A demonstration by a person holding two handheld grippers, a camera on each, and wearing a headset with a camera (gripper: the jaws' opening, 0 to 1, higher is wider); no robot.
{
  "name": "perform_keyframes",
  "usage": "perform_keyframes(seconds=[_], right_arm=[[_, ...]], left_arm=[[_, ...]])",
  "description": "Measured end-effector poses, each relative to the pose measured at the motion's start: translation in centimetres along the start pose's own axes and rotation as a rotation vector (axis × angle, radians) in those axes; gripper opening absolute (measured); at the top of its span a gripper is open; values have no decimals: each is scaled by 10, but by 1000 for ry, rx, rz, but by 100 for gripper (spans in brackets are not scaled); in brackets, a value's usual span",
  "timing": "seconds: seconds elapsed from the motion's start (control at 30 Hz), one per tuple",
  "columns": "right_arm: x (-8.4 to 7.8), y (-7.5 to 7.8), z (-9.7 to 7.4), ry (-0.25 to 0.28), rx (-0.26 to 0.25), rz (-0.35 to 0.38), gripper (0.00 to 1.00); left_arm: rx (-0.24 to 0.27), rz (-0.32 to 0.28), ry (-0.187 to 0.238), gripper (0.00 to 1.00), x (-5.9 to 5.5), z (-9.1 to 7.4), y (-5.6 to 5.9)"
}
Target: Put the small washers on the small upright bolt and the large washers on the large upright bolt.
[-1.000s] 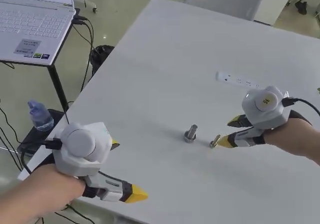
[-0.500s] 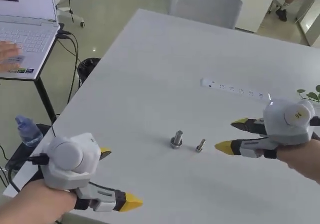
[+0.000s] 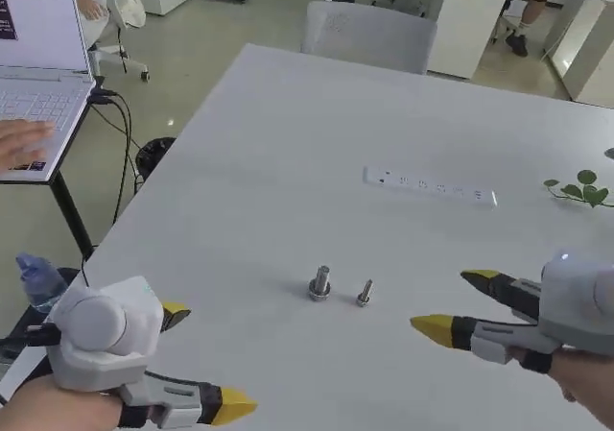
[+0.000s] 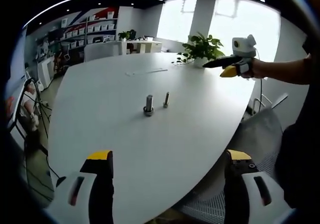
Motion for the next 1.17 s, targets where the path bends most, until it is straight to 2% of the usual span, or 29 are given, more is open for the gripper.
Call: perform_keyframes(seconds=[0.1, 0.17, 0.27, 0.47, 0.57, 0.73, 0.87, 1.0, 1.07, 1.17], right_arm=[[-10, 0, -9, 5, -10, 12, 82], [-15, 1, -16, 27, -21, 32, 86], [-26, -3, -24, 33, -30, 38, 91], [-50, -11, -35, 27, -33, 36, 99], [-63, -13, -42, 20, -32, 61, 100], [-80, -21, -52, 28, -42, 95, 100], [-92, -23, -57, 18, -46, 113, 100], [-95, -21, -61, 21, -53, 130, 100], [-96, -19, -64, 16, -56, 124, 100], [-96, -16, -70, 27, -64, 137, 100]], left_arm=[[9, -13, 8, 93, -2, -2, 2], [17, -19, 19, 93, -2, -4, 4], [2, -65, 57, 94, -1, -5, 12], [-7, -74, 67, 97, -8, -3, 23], [-7, -67, 82, 99, -9, -2, 29], [-5, -70, 100, 99, -9, -2, 31], [-12, -95, 129, 99, -3, -3, 32], [-9, -124, 145, 98, 0, -2, 28], [-24, -178, 174, 97, 4, -1, 29], [-14, -161, 168, 97, 5, -2, 27]])
Point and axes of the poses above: the centre of the closed fingertips' face, and the gripper's own axes: z roughly forward along the fingers, y roughly to its right, x roughly out of its top, the point moved 1 cm from there along -z, roughly backward along the fingers, and after that the axes turned 2 degrees about y, right-handed, at the moved point
